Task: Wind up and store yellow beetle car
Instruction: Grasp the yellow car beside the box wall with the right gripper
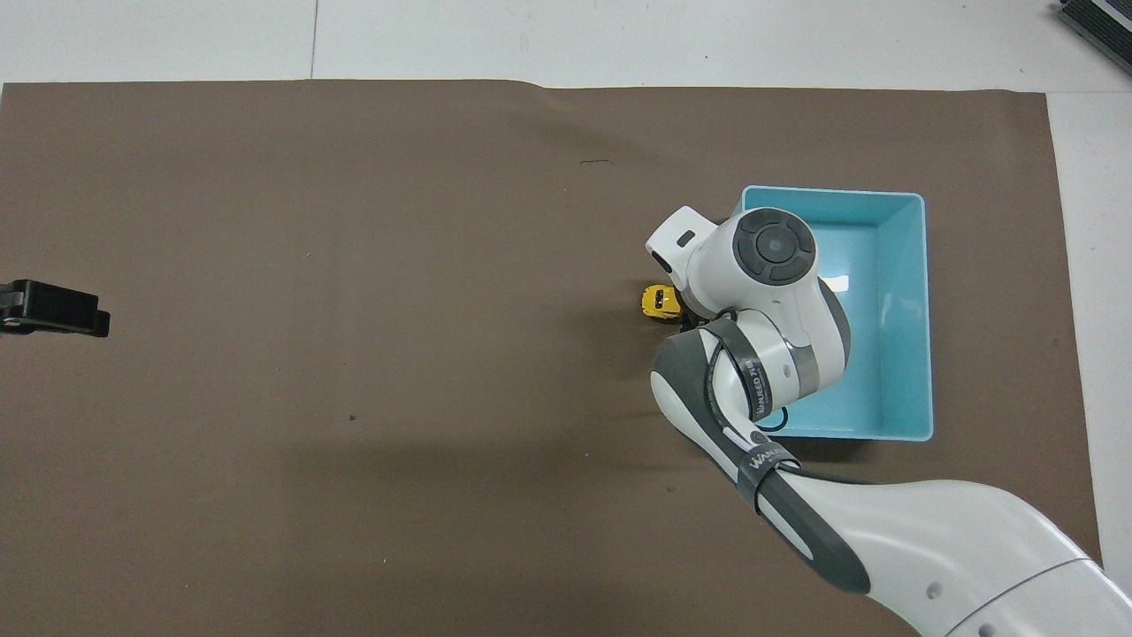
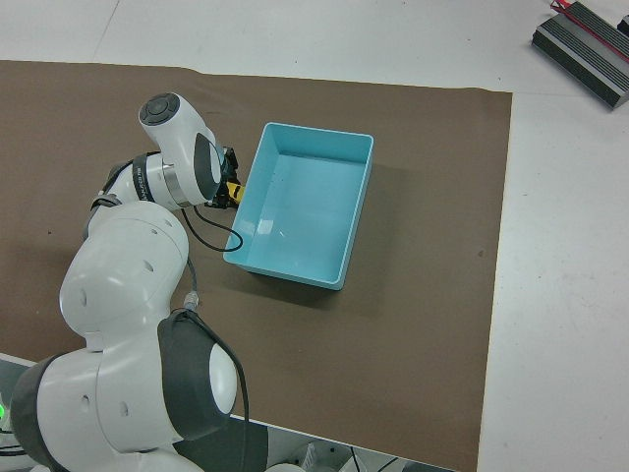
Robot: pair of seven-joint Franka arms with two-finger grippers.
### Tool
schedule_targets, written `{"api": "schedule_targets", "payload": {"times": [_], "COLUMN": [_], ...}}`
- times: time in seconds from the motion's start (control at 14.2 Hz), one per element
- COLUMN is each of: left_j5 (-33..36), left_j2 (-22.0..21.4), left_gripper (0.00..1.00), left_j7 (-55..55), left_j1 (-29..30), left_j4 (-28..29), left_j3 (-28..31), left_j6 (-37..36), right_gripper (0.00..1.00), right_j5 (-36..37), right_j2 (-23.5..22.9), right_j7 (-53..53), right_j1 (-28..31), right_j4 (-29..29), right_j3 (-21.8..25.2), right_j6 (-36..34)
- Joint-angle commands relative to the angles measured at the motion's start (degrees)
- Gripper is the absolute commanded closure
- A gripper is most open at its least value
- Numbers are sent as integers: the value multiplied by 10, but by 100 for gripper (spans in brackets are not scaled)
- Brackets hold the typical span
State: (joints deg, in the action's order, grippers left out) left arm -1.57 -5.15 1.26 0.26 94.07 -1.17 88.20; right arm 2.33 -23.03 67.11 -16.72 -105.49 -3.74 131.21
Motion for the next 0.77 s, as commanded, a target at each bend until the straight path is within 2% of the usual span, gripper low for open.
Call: {"api": "schedule_targets", "payload": {"times": [0.0, 0.21, 0.7], "left_j5": [3, 3, 3], "left_j2": [-7, -7, -7], "left_gripper": [0, 0, 0], "left_j7": [8, 8, 8], "left_j1": [7, 7, 7], "left_j4": [4, 4, 4], "left_j3": [-5, -5, -5], "left_j6": [2, 2, 2], "right_gripper": [100, 100, 100], "right_j5": [0, 0, -2], "right_j2": [2, 4, 25], "right_j7": [-10, -30, -31], "right_j1": [-2, -7, -6], "right_j4": [27, 46, 92], "right_j3": [-5, -5, -6], "right_j6": [-26, -41, -125]}}
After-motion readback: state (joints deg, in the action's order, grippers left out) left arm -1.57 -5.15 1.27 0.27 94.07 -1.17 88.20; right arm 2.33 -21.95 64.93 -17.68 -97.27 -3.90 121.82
